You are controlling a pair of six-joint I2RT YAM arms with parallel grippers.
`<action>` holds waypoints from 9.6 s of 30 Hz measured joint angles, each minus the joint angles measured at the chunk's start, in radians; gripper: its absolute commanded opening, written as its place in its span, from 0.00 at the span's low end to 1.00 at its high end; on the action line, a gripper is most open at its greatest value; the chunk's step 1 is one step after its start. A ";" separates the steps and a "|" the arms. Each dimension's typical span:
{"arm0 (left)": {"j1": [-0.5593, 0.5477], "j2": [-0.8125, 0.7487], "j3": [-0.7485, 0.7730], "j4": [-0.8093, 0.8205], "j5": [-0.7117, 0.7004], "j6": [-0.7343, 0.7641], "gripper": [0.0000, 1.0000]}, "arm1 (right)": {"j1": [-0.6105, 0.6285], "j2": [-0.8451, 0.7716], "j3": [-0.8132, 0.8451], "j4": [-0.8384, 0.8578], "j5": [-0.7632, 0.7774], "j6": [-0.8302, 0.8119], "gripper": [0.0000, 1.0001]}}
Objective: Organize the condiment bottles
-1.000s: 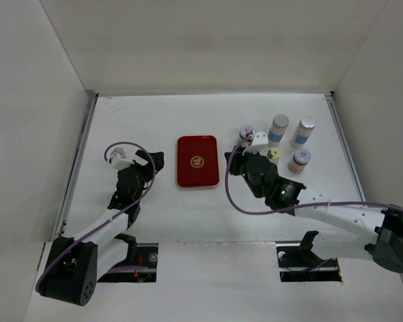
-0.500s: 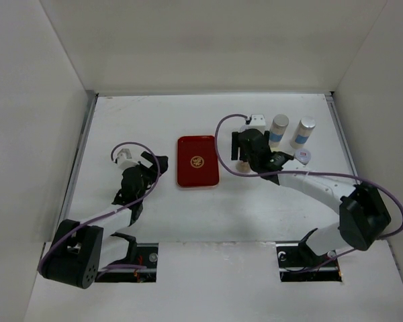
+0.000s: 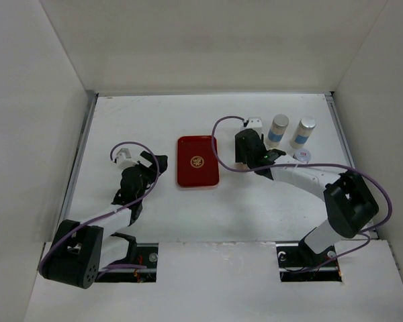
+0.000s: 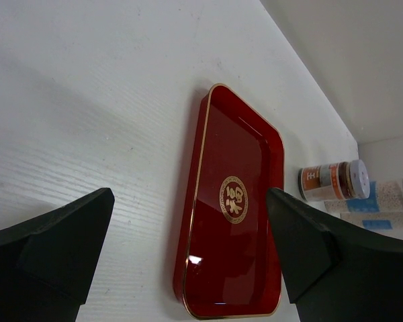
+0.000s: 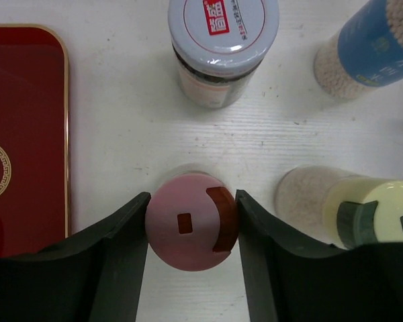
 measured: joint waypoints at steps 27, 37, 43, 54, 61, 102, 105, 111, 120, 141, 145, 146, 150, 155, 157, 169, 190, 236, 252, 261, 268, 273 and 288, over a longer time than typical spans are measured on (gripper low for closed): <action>0.057 -0.023 -0.029 0.007 0.011 -0.025 1.00 | 0.156 0.498 0.616 0.150 -0.155 -0.080 0.44; 0.062 -0.021 -0.029 0.007 0.018 -0.026 1.00 | 0.176 0.585 0.702 0.150 -0.154 -0.108 0.53; 0.064 -0.019 -0.029 0.008 0.024 -0.026 1.00 | 0.191 0.599 0.703 0.146 -0.151 -0.116 0.68; 0.069 -0.018 -0.029 0.008 0.030 -0.027 1.00 | 0.193 0.509 0.629 0.153 -0.141 -0.132 0.81; 0.071 -0.014 -0.029 0.008 0.032 -0.027 1.00 | 0.146 0.229 0.424 0.208 -0.086 -0.141 0.84; 0.082 -0.008 -0.031 0.030 0.035 -0.029 1.00 | 0.163 0.266 0.301 0.181 -0.070 -0.077 0.49; 0.084 -0.009 -0.031 0.031 0.035 -0.030 1.00 | 0.217 0.323 0.367 0.199 -0.101 -0.076 0.50; 0.088 -0.009 -0.031 0.030 0.037 -0.030 1.00 | 0.238 0.424 0.450 0.201 -0.124 -0.074 0.52; 0.088 -0.005 -0.031 0.031 0.039 -0.031 1.00 | 0.244 0.494 0.500 0.203 -0.122 -0.072 0.60; 0.086 0.016 -0.031 0.036 0.043 -0.034 1.00 | 0.064 0.027 0.214 0.280 -0.066 -0.080 0.86; 0.080 0.021 -0.031 0.039 0.043 -0.034 1.00 | -0.164 -0.035 0.177 0.292 0.006 -0.092 0.93; 0.080 0.021 -0.031 0.039 0.042 -0.034 1.00 | -0.206 -0.035 0.174 0.289 0.021 -0.097 0.93; 0.080 0.021 -0.031 0.040 0.043 -0.034 1.00 | -0.313 -0.005 0.172 0.254 0.061 -0.106 0.96; 0.076 0.022 -0.031 0.041 0.042 -0.034 1.00 | -0.360 0.073 0.172 0.218 0.063 -0.103 0.98; 0.076 0.024 -0.031 0.042 0.043 -0.034 1.00 | -0.367 0.107 0.177 0.198 0.061 -0.103 0.98; 0.075 0.029 -0.031 0.044 0.043 -0.034 1.00 | -0.394 0.161 0.167 0.232 0.043 -0.105 0.56; 0.077 0.051 -0.031 0.053 0.046 -0.034 1.00 | 0.218 0.097 0.090 0.351 -0.096 -0.094 0.56; 0.075 0.051 -0.031 0.053 0.055 -0.038 1.00 | -0.473 -0.064 0.105 0.282 0.098 -0.114 1.00; 0.072 0.072 -0.031 0.054 0.057 -0.041 1.00 | -0.590 0.134 0.172 0.193 0.025 -0.081 0.62; 0.075 0.072 -0.031 0.060 0.057 -0.041 1.00 | -0.516 0.051 0.101 0.281 -0.005 -0.101 0.54; 0.075 0.074 -0.031 0.060 0.058 -0.042 1.00 | -0.253 -0.034 0.124 0.384 -0.058 -0.109 0.54; 0.075 0.078 -0.031 0.060 0.058 -0.042 1.00 | -0.086 0.048 0.200 0.391 -0.115 -0.106 0.54; 0.080 0.077 -0.031 0.060 0.064 -0.044 1.00 | 0.073 0.348 0.420 0.366 -0.159 -0.120 0.57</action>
